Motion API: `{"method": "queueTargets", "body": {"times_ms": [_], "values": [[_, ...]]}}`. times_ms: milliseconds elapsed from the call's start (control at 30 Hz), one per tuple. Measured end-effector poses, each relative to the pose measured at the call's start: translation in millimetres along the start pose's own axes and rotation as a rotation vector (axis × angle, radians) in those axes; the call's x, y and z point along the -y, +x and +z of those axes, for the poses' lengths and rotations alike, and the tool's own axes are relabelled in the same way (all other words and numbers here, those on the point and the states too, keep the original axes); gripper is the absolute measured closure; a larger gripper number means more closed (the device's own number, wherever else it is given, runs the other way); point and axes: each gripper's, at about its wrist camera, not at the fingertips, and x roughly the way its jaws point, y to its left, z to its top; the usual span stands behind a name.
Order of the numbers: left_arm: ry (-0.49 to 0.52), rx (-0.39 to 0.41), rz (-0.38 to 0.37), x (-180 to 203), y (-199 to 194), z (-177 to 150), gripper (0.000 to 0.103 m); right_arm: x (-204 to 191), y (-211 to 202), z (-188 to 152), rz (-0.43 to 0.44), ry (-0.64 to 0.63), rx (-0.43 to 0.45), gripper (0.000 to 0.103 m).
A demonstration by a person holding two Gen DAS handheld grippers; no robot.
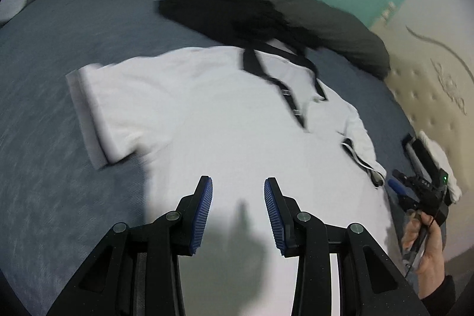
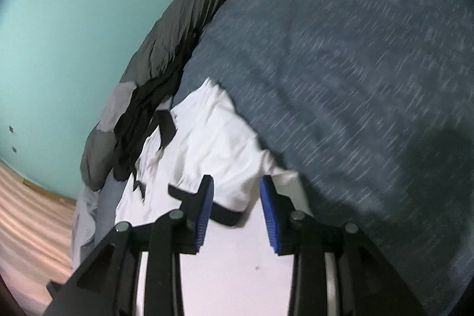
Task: Fold clothes
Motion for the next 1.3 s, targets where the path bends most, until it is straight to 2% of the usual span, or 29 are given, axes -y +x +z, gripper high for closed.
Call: {"method": "queueTargets", "body": {"times_ms": [167, 367, 467, 533, 567, 600, 767, 900, 1167, 1233, 1267, 1300], "values": [[0.107, -0.066, -0.075, 75, 45, 45, 0.063, 7, 4, 3, 0.013, 0.033, 0.003, 0.07], [0.183, -0.165, -0.181, 170, 127, 92, 0.063, 13, 10, 10, 0.064, 0.043, -0.042, 0.07], [0.23, -0.205, -0.186, 206, 162, 106, 0.063, 14, 15, 10, 0.082, 0.042, -0.067, 0.071], [0.262, -0.231, -0.189, 229, 186, 114, 0.063, 15, 18, 10, 0.088, 0.036, -0.076, 0.075], [0.263, -0.245, -0.194, 237, 198, 119, 0.063, 17, 20, 10, 0.09, 0.035, -0.08, 0.083], [0.258, -0.26, -0.194, 245, 212, 124, 0.063, 18, 21, 11, 0.093, 0.038, -0.083, 0.086], [0.264, -0.283, -0.193, 275, 256, 138, 0.063, 19, 23, 14, 0.117, 0.042, -0.087, 0.094], [0.278, -0.294, -0.192, 294, 280, 145, 0.063, 18, 24, 16, 0.139, 0.043, -0.089, 0.095], [0.286, -0.325, -0.176, 307, 316, 145, 0.064, 27, 31, 10, 0.146, 0.082, -0.104, 0.1], [0.282, -0.332, -0.166, 306, 322, 144, 0.074, 30, 31, 9, 0.147, 0.091, -0.101, 0.101], [0.276, -0.331, -0.167, 304, 324, 145, 0.086, 31, 31, 9, 0.146, 0.091, -0.099, 0.101], [0.269, -0.331, -0.169, 302, 326, 145, 0.094, 31, 31, 9, 0.148, 0.091, -0.098, 0.102]]}}
